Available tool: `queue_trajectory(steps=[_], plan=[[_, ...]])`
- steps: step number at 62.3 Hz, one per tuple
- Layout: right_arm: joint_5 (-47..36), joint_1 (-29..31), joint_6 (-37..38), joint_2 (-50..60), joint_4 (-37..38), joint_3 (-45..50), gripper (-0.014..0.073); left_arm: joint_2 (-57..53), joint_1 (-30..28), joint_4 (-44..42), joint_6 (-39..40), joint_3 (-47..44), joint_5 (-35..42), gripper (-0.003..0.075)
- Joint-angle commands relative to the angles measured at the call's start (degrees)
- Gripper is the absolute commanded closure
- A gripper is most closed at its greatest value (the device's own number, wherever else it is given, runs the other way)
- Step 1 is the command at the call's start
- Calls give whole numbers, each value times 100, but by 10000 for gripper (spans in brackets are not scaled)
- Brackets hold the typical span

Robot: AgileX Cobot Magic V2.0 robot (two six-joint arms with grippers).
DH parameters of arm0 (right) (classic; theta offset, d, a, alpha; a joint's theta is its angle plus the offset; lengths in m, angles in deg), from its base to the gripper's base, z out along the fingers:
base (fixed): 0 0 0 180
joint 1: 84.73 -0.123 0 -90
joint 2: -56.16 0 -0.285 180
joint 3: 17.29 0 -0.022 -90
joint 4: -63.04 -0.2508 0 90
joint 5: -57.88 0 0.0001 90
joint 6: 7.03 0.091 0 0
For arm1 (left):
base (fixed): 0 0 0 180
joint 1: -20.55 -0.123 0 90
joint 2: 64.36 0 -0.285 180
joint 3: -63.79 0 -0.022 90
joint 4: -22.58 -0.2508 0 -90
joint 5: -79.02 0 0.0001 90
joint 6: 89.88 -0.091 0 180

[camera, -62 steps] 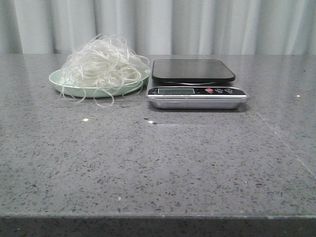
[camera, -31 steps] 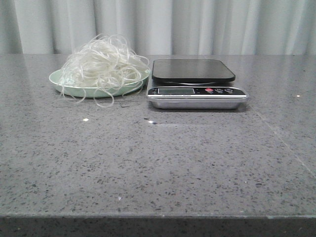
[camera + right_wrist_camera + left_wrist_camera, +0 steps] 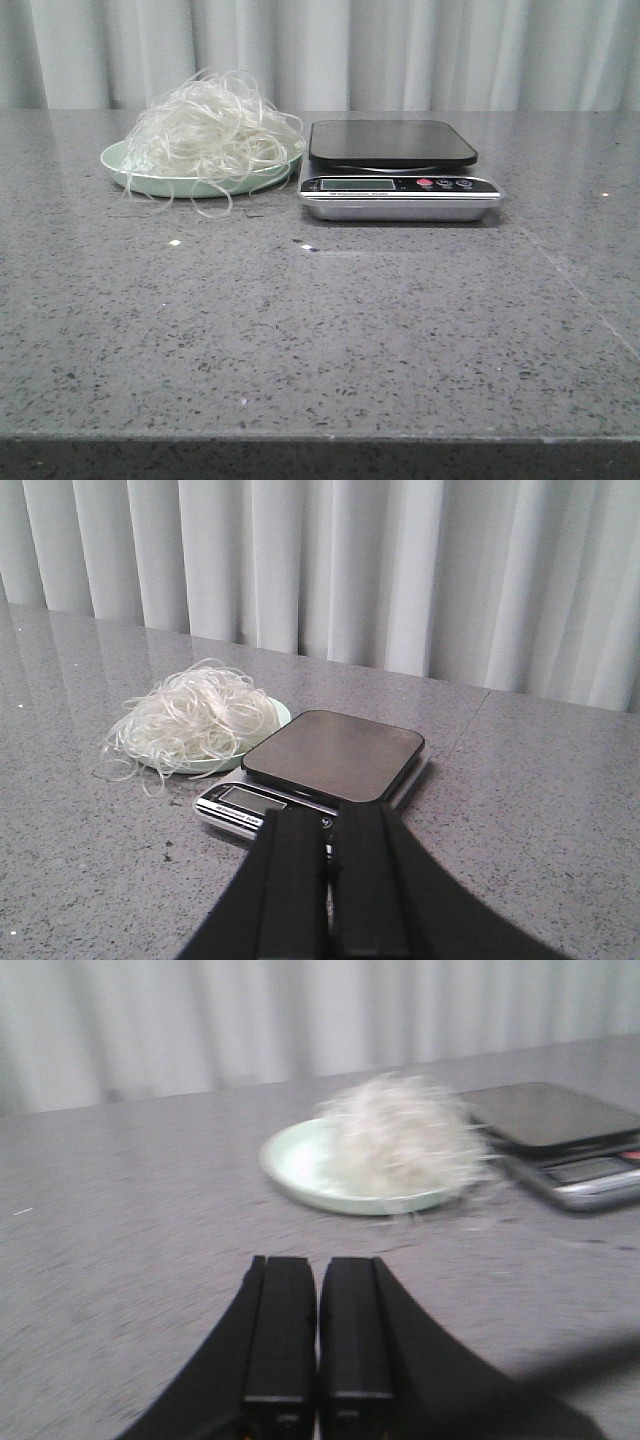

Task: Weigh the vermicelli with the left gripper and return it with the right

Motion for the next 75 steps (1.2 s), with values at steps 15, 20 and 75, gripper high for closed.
queue_trajectory(steps=[15, 20, 75], plan=[[-488, 32, -32, -59, 32, -144, 408, -823, -1175, -33, 210, -696, 575, 594], [-488, 32, -32, -59, 32, -144, 408, -834, -1210, -33, 210, -696, 644, 594], [-488, 32, -32, -59, 32, -144, 408, -834, -1210, -22, 210, -696, 734, 594]])
